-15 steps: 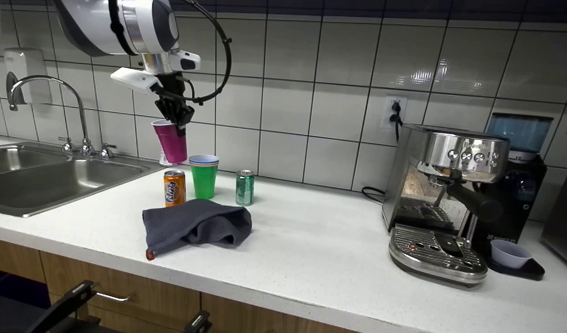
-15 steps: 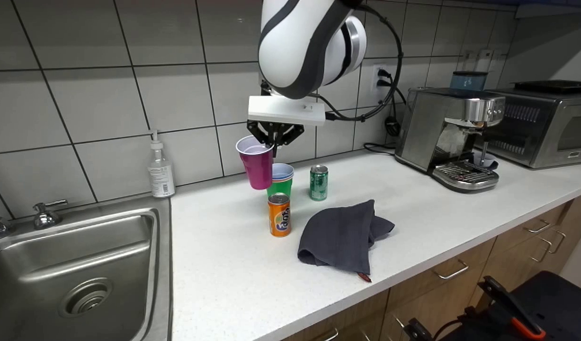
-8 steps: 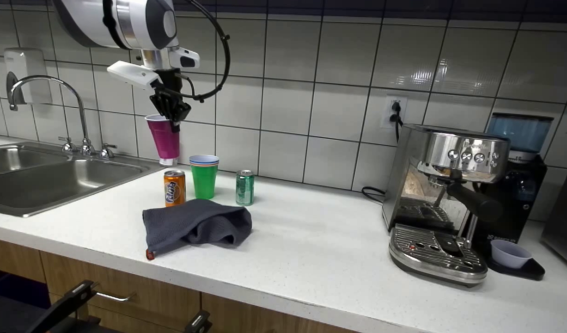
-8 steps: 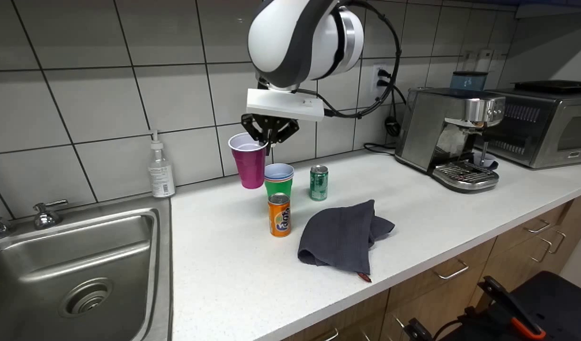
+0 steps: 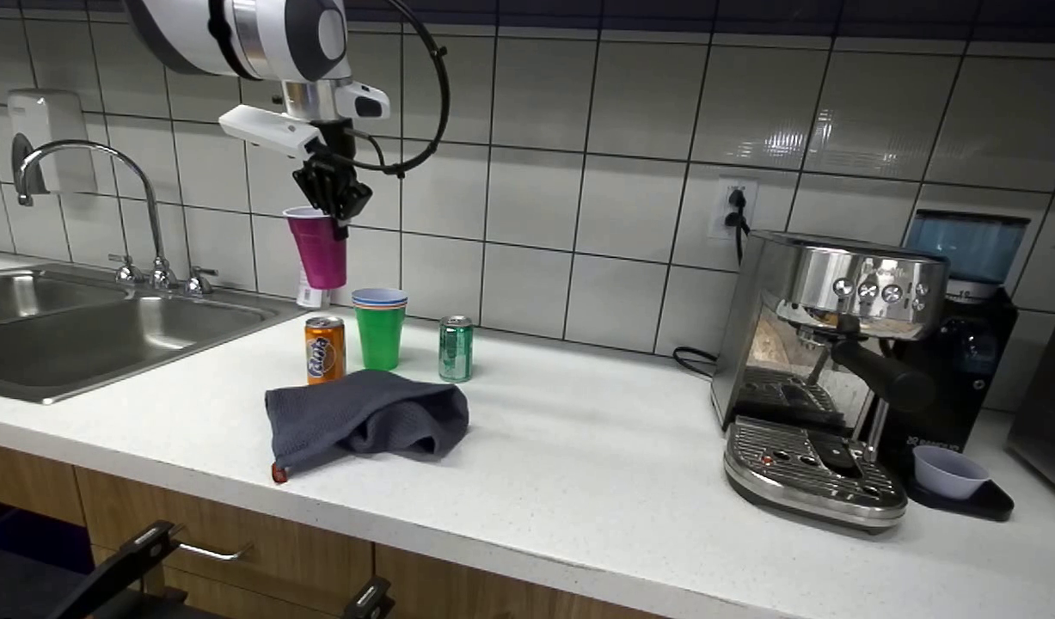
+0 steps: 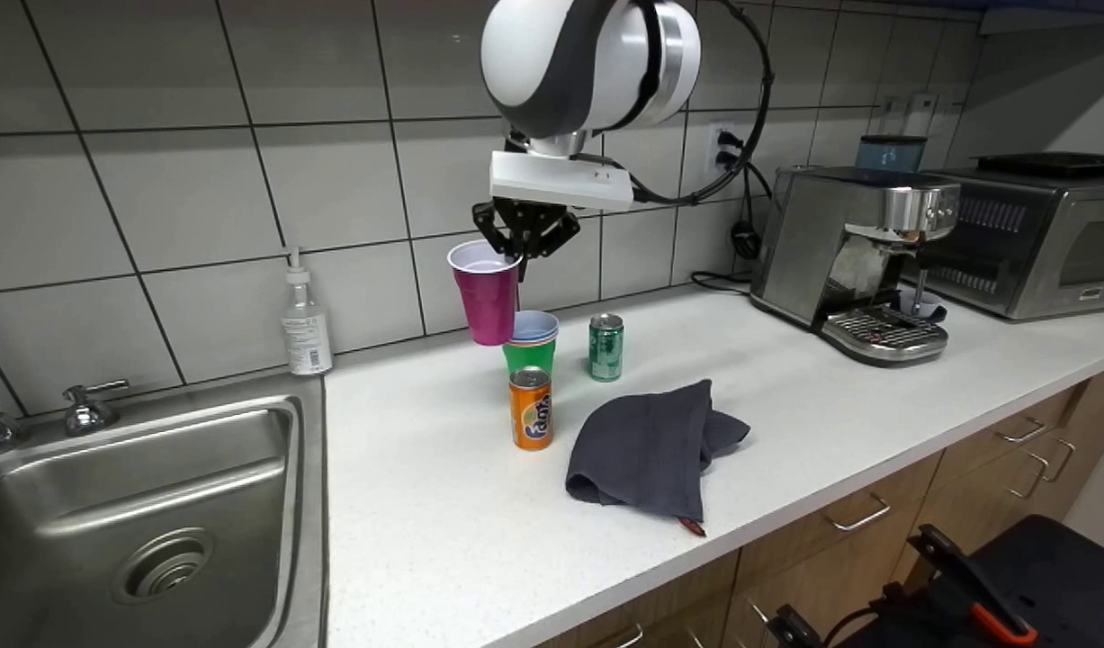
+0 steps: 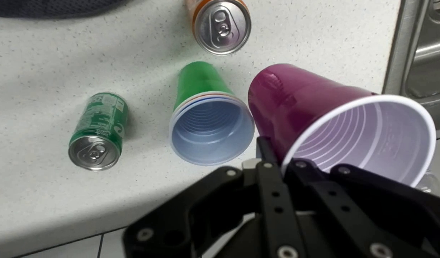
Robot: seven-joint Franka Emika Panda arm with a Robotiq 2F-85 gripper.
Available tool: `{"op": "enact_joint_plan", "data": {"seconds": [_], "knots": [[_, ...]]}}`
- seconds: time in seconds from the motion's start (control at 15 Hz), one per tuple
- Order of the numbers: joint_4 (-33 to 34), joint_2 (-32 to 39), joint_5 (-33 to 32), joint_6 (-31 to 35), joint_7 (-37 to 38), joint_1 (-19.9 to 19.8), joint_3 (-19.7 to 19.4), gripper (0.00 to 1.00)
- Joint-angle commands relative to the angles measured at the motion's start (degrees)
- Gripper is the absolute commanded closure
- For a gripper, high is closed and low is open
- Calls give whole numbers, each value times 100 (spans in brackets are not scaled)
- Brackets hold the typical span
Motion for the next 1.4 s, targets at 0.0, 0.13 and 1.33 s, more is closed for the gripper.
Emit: {"op": "enact_joint_plan", "data": {"seconds": [0.0, 0.13, 1.33], "knots": [[103, -118, 82, -308, -323, -243, 118, 99], [130, -103, 59, -299, -384, -296, 104, 99], [261, 26, -19, -206, -474, -549, 35, 99]]}}
